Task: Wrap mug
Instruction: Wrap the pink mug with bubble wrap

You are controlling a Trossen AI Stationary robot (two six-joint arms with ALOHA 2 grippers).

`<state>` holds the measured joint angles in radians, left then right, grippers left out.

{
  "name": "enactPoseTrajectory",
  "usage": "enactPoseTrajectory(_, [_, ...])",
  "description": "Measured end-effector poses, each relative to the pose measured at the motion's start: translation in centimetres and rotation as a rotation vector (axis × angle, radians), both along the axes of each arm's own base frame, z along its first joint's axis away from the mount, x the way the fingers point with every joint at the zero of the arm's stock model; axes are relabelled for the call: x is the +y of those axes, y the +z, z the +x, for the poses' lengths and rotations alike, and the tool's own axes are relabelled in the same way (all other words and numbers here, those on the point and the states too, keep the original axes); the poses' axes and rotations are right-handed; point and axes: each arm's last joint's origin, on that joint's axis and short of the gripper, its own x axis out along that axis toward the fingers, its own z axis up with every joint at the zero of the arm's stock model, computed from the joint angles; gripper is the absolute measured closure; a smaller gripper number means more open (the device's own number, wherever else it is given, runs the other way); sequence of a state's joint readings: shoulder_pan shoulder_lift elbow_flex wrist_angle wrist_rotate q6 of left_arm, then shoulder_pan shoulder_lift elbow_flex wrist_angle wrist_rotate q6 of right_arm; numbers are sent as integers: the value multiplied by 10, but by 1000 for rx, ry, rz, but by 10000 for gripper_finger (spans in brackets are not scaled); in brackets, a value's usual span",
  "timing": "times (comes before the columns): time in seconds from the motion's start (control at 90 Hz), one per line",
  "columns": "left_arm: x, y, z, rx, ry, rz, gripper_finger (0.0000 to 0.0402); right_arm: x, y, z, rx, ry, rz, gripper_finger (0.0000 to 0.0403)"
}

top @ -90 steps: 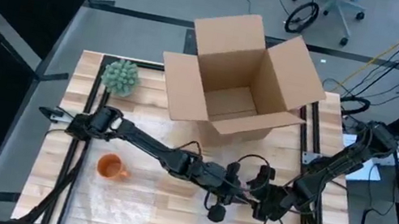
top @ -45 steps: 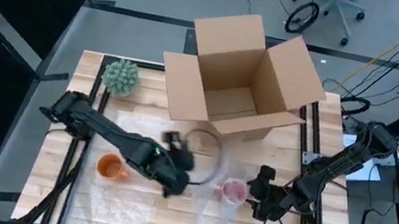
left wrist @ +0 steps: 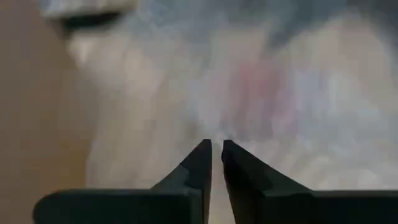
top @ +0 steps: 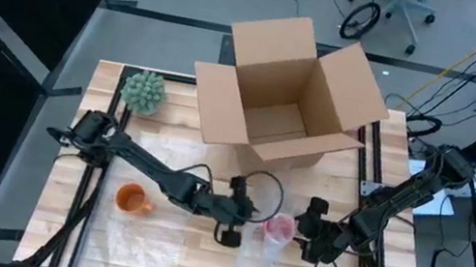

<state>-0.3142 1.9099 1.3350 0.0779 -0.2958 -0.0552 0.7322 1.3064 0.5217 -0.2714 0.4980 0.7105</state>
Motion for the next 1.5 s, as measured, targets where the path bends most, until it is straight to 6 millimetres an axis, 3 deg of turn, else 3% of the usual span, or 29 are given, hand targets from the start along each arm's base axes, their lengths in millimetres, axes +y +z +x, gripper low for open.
enactPoseTrajectory(0.189, [2,10,6,-112,-31,-35,375,0,0,0,-4,6,-1,145])
enactPoseTrajectory(0.322, [3,5,8,-101,-48,-13,375,0,0,1,-5,12,-6,145])
enactPoseTrajectory(0.6, [19,-28,-2,210,58,-13,375,1,0,0,-6,6,1,145])
enactPoseTrajectory(0.7, [21,-26,-7,272,83,-7,375,0,0,0,-6,8,-1,145])
enactPoseTrajectory(0.911, [22,3,-21,372,139,53,375,0,0,0,-5,9,-2,145])
enactPoseTrajectory(0.989, [24,2,-30,441,185,55,375,0,0,0,-5,10,-2,145])
enactPoseTrajectory(1.089, [32,-17,-37,519,226,72,375,0,0,0,-5,12,-4,145])
enactPoseTrajectory(1.267, [30,-56,-7,361,113,-52,375,0,0,0,-5,13,-6,145])
enactPoseTrajectory(1.422, [21,-39,17,114,21,-62,375,0,1,0,-5,14,-6,145])
enactPoseTrajectory(1.5, [20,-33,21,79,3,-56,375,0,1,0,-6,14,-6,145])
